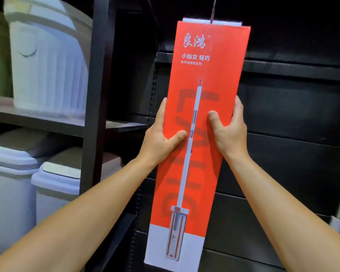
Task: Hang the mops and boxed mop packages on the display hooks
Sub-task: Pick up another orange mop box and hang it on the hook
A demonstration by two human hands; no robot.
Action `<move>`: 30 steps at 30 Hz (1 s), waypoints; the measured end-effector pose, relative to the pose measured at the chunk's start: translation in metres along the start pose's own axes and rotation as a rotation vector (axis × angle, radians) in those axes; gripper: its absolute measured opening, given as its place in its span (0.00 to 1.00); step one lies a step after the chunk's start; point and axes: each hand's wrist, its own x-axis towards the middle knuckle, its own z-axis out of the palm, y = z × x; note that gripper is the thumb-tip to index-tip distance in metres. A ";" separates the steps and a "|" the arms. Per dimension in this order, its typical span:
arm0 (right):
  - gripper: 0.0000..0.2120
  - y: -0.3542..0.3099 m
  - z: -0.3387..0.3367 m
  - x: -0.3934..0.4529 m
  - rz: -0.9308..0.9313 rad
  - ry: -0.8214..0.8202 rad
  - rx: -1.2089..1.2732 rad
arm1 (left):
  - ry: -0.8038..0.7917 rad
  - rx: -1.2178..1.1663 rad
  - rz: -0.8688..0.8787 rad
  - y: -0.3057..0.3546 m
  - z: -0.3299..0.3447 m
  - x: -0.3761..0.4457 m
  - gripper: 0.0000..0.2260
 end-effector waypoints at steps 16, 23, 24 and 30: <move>0.37 -0.011 -0.023 -0.029 -0.186 -0.120 -0.535 | -0.099 0.372 0.199 0.008 -0.015 -0.005 0.39; 0.41 -0.034 -0.043 -0.041 -0.212 -0.257 -0.918 | -0.017 0.718 0.223 0.031 -0.019 -0.010 0.40; 0.41 -0.037 -0.046 -0.044 -0.206 -0.276 -0.936 | -0.033 0.758 0.222 0.036 -0.020 -0.011 0.39; 0.37 -0.046 -0.082 -0.078 -0.127 -0.333 -0.917 | -0.122 0.834 0.228 0.059 -0.017 -0.046 0.34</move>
